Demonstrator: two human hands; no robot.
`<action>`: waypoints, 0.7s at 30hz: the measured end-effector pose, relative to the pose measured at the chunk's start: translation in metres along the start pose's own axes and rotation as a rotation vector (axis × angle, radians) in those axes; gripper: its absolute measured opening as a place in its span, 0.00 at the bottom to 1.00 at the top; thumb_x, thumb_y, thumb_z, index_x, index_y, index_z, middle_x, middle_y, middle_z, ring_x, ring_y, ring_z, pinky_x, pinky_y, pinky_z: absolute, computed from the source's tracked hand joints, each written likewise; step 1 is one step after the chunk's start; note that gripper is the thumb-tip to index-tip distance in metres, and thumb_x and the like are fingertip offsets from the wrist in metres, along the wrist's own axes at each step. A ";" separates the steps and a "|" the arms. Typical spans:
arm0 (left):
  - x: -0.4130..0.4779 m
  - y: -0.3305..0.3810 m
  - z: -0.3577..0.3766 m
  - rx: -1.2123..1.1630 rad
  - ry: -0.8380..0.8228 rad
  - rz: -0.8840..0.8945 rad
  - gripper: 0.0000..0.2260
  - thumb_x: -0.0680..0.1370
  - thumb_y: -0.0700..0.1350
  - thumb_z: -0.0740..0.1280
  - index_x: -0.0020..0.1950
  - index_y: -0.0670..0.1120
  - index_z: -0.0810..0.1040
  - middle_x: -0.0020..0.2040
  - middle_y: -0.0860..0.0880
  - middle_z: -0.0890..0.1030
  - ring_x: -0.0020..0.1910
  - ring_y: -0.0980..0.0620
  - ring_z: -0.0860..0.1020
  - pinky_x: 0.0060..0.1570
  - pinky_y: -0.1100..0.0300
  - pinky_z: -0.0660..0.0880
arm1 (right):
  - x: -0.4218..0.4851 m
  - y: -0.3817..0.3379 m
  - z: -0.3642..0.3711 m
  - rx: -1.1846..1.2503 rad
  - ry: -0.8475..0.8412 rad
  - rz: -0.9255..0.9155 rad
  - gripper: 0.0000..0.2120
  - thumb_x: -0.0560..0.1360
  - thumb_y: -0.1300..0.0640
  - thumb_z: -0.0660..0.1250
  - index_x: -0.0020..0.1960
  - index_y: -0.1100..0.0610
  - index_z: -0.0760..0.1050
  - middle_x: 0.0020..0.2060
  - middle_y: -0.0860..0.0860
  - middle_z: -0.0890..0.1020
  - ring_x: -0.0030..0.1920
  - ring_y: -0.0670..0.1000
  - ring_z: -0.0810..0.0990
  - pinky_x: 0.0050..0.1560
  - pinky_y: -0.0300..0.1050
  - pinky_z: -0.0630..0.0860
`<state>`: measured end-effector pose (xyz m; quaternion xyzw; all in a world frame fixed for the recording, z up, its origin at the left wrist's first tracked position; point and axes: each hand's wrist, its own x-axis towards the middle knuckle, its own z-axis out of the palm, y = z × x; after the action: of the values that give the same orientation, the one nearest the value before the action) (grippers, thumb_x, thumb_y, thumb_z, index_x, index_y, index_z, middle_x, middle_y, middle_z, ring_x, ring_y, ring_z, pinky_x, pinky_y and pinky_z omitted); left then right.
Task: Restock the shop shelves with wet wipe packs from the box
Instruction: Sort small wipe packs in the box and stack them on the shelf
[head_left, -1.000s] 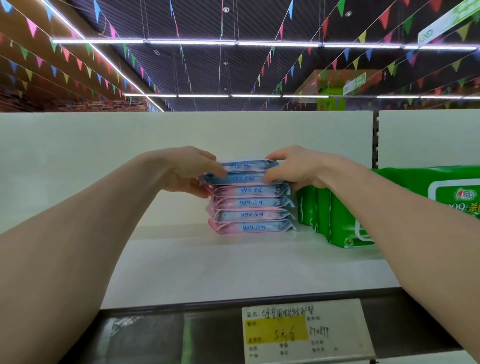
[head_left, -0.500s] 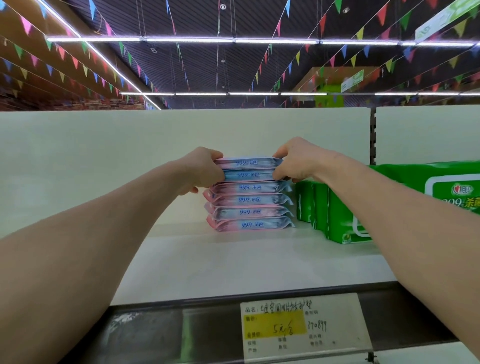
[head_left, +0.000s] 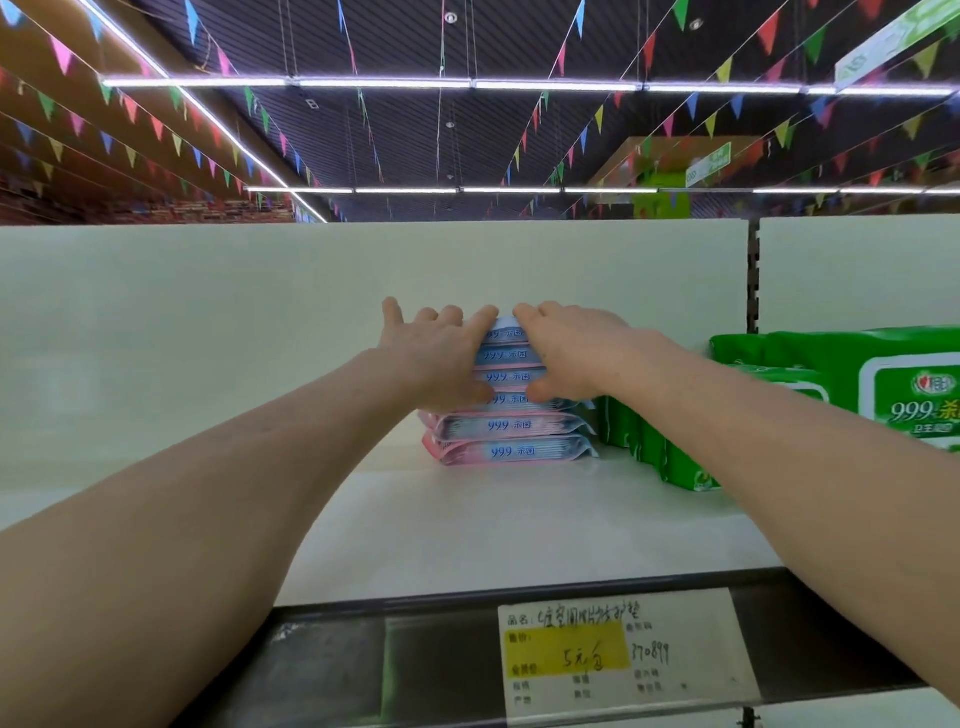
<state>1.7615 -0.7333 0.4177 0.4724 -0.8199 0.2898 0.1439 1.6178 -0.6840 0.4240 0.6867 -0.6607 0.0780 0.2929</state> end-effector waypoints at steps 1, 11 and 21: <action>0.001 0.001 0.001 0.007 0.005 -0.005 0.36 0.76 0.63 0.62 0.76 0.55 0.47 0.70 0.48 0.67 0.67 0.44 0.67 0.67 0.36 0.53 | 0.000 -0.001 0.000 -0.013 0.002 0.001 0.36 0.73 0.45 0.70 0.72 0.56 0.56 0.60 0.55 0.71 0.58 0.56 0.74 0.46 0.48 0.69; -0.008 0.009 -0.006 0.176 0.209 0.063 0.34 0.73 0.62 0.66 0.73 0.51 0.59 0.63 0.47 0.70 0.64 0.45 0.67 0.67 0.39 0.56 | -0.011 -0.006 -0.013 -0.111 0.029 -0.041 0.31 0.74 0.49 0.69 0.71 0.57 0.60 0.62 0.54 0.70 0.60 0.56 0.71 0.48 0.49 0.70; -0.031 0.015 -0.023 0.092 0.112 -0.029 0.31 0.74 0.56 0.68 0.72 0.49 0.60 0.64 0.46 0.69 0.64 0.45 0.67 0.65 0.41 0.59 | -0.028 -0.023 -0.033 -0.043 -0.030 -0.035 0.29 0.75 0.50 0.68 0.71 0.56 0.62 0.62 0.55 0.69 0.61 0.56 0.71 0.52 0.49 0.70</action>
<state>1.7633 -0.6923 0.4150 0.4735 -0.7893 0.3511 0.1716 1.6458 -0.6449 0.4301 0.6930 -0.6543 0.0484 0.2990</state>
